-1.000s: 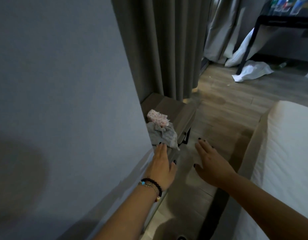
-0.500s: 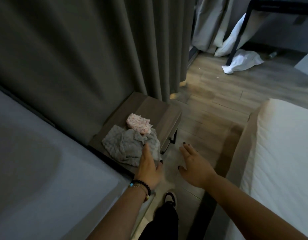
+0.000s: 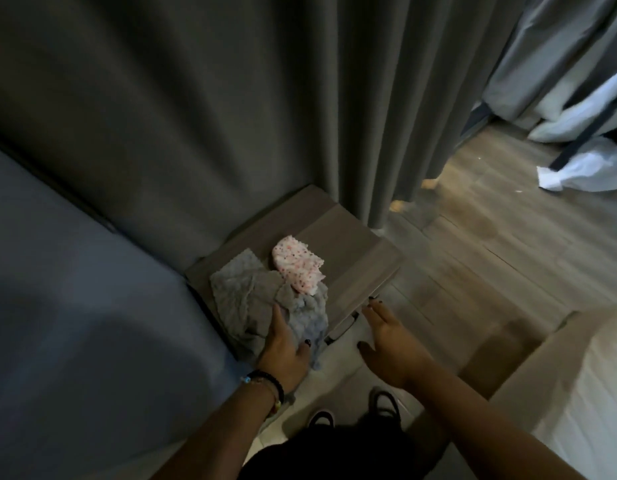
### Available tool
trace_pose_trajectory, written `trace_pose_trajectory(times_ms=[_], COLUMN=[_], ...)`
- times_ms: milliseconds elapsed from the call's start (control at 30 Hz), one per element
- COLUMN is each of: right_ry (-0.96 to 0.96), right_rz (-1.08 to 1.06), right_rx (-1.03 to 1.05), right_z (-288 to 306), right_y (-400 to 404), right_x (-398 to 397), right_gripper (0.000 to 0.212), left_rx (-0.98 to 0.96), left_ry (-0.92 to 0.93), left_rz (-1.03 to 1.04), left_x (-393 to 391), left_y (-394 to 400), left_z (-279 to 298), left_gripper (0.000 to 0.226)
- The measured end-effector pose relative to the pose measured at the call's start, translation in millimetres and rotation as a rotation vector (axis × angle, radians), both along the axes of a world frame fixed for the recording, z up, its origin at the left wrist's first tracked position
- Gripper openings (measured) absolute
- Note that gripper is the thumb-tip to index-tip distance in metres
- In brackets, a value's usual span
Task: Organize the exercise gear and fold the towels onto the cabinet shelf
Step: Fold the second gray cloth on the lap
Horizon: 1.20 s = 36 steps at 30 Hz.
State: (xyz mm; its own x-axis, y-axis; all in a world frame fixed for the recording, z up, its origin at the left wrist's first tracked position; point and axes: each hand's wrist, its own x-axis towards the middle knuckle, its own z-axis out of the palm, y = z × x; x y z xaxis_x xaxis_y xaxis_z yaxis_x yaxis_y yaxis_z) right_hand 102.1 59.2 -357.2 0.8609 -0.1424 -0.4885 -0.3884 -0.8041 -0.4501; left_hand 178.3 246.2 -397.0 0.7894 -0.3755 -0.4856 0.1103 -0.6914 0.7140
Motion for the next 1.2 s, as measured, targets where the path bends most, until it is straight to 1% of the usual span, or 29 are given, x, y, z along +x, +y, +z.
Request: trace_pose_trajectory(times_ms=[33, 133, 167, 267, 333, 400, 467, 533, 567, 600, 633, 700, 767, 800, 867, 933, 1000, 1033, 1067, 1133, 1200], right_ry=[0.006, 0.005, -0.012, -0.052, -0.061, -0.042, -0.008, 0.018, 0.020, 0.018, 0.018, 0.033, 0.067, 0.084, 0.079, 0.041, 0.018, 0.016, 0.011, 0.018, 0.034], right_rz=[0.027, 0.108, 0.137, 0.236, 0.311, 0.359, 0.386, 0.403, 0.402, 0.400, 0.392, 0.353, 0.317, 0.306, 0.286, 0.286, 0.282, 0.282, 0.283, 0.293, 0.332], right_rx=[0.005, 0.023, 0.033, 0.079, 0.095, 0.104, 0.110, 0.103, 0.103, 0.105, 0.110, 0.138, 0.177, 0.194, 0.227, 0.261, 0.281, 0.275, 0.264, 0.235, 0.199], right_z=[-3, -13, -16, -25, -36, -51, -65, -78, -83, -88, -94, -105, -116, -120, -123, -121, -116, -111, -105, -91, -72], right_y=[-7, -25, -30, -45, -55, -64, -72, -79, -80, -80, -80, -76, -69, -65, -59, -57, -57, -58, -57, -58, -60], right_x=[7, 30, 37, 56, 64, 72, 79, 87, 90, 94, 97, 103, 107, 108, 112, 118, 121, 122, 123, 123, 126], right_gripper=[0.073, 0.071, 0.071, 0.069, 0.068, 0.068, 0.067, 0.066, 0.065, 0.064, 0.063, 0.062, 0.061, 0.060, 0.057, 0.048, 0.043, 0.043, 0.043, 0.045, 0.046], left_rx=[0.004, 0.091, 0.108, 0.169, 0.209, 0.295, 0.325, 0.317, 0.328, 0.311, 0.289, 0.260, 0.236, 0.189, 0.133, 0.154, 0.212, 0.223, 0.210, 0.144, 0.080], left_ry=[0.014, -0.081, -0.087, -0.045, -0.070, -0.084, -0.049, 0.013, 0.078, 0.116, 0.146, 0.147, 0.156, 0.161, 0.132, 0.114, 0.074, 0.048, 0.025, -0.013, -0.025], left_rz=[0.044, 0.229, 0.276, 0.291, 0.291, 0.299, 0.384, 0.481, 0.507, 0.563, 0.627, 0.737, 0.730, 0.701, 0.691, 0.700, 0.698, 0.717, 0.734, 0.770, 0.794], left_x=[4, 25, 31, 38, 38, 41, 51, 62, 67, 71, 75, 80, 82, 83, 85, 83, 79, 77, 76, 75, 78], left_y=[-5, -13, -12, -14, -20, -26, -32, -40, -45, -48, -50, -53, -58, -60, -60, -57, -50, -46, -44, -41, -39], left_z=[-2, -2, -2, -9, -22, -42, -61, -78, -84, -92, -101, -117, -124, -127, -137, -135, -131, -128, -122, -107, -81], left_gripper=[0.094, 0.085, 0.084, 0.083, 0.084, 0.084, 0.076, 0.050, 0.041, 0.037, 0.039, 0.051, 0.056, 0.055, 0.044, 0.027, 0.017, 0.017, 0.023, 0.032, 0.028])
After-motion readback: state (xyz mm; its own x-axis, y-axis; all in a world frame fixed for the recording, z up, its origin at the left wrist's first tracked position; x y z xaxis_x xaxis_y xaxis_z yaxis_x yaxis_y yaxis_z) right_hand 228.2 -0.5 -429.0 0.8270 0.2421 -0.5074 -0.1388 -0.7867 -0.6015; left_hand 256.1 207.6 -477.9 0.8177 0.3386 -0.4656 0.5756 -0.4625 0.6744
